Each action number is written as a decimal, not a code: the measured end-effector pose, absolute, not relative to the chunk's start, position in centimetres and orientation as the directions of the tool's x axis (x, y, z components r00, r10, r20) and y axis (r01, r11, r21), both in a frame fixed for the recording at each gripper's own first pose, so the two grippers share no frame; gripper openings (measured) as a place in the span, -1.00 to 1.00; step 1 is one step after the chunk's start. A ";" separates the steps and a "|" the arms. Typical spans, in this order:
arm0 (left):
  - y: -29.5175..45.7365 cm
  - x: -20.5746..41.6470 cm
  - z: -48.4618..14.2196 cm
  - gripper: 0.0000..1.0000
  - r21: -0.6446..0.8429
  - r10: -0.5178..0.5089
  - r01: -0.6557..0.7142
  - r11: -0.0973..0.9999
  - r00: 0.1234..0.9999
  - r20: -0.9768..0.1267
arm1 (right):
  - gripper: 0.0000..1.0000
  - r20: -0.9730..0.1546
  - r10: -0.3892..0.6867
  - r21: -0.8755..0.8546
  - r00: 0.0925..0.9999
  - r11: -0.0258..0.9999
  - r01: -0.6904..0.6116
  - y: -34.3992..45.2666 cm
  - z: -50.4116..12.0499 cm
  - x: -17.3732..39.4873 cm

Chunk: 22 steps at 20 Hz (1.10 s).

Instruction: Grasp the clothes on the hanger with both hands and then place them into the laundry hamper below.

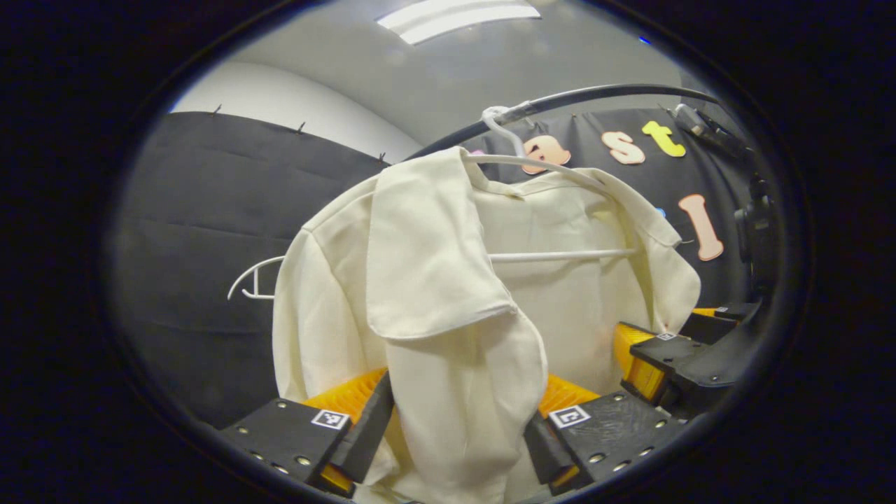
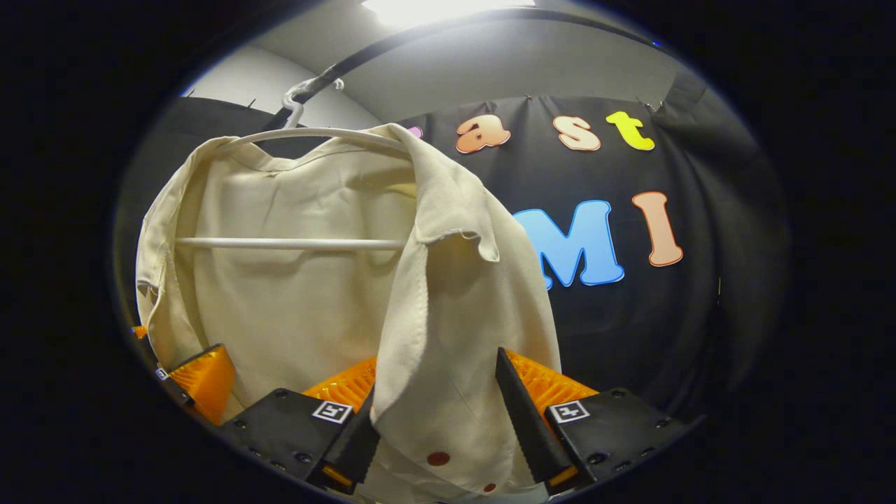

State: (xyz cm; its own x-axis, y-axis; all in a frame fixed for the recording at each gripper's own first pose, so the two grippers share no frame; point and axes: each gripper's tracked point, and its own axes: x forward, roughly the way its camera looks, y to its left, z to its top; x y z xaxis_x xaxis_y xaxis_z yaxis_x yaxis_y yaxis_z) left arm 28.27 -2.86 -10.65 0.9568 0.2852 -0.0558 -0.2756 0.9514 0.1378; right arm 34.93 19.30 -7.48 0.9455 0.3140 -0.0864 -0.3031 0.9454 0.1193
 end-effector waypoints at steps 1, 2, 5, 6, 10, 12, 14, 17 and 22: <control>-2.9 28.3 -10.8 0.39 0.137 0.282 -0.272 0.953 0.957 -0.062 | 0.60 -0.096 0.315 0.119 0.944 0.945 -0.304 19.5 -7.6 35.0; -2.9 28.4 -10.9 0.39 0.143 0.284 -0.272 0.952 0.956 -0.069 | 0.58 -0.101 0.315 0.117 0.944 0.946 -0.303 19.5 -7.7 35.0; -2.3 28.0 -10.9 0.19 0.155 0.309 -0.295 0.943 0.948 -0.075 | -0.03 -0.108 0.304 0.102 0.947 0.951 -0.294 19.6 -7.7 35.1; -2.0 27.8 -10.7 -0.08 0.152 0.323 -0.310 0.939 0.944 -0.071 | -0.26 -0.106 0.296 0.094 0.949 0.953 -0.287 19.4 -7.6 35.1; -0.1 26.2 -9.6 -0.94 0.136 0.372 -0.363 0.922 0.927 -0.046 | -0.94 -0.094 0.284 0.057 0.954 0.958 -0.279 18.5 -7.0 34.9; 0.2 26.1 -9.3 -0.96 0.128 0.362 -0.355 0.926 0.931 -0.038 | -0.99 -0.082 0.267 0.029 0.960 0.964 -0.265 17.8 -6.4 35.3; 1.3 25.0 -8.3 -0.96 0.140 0.371 -0.365 0.920 0.928 -0.017 | -0.98 -0.055 0.232 0.006 0.971 0.973 -0.232 16.5 -5.7 34.9; 2.3 23.1 -6.1 -0.97 0.167 0.389 -0.388 0.906 0.921 0.028 | -0.99 -0.001 0.203 -0.024 0.979 0.979 -0.203 15.0 -4.1 34.7; 4.1 21.9 -3.6 -0.96 0.191 0.413 -0.419 0.888 0.908 0.074 | -0.99 0.022 0.183 -0.028 0.983 0.983 -0.183 13.5 -2.8 34.3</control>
State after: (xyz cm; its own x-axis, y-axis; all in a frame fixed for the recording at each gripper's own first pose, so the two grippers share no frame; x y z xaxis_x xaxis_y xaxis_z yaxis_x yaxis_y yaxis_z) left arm 21.93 4.11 -3.63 0.9078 0.4129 0.0741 -0.4193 0.8875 0.1911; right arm 34.33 13.51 -2.83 0.9828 0.1835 0.0224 -0.1828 0.9827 -0.0284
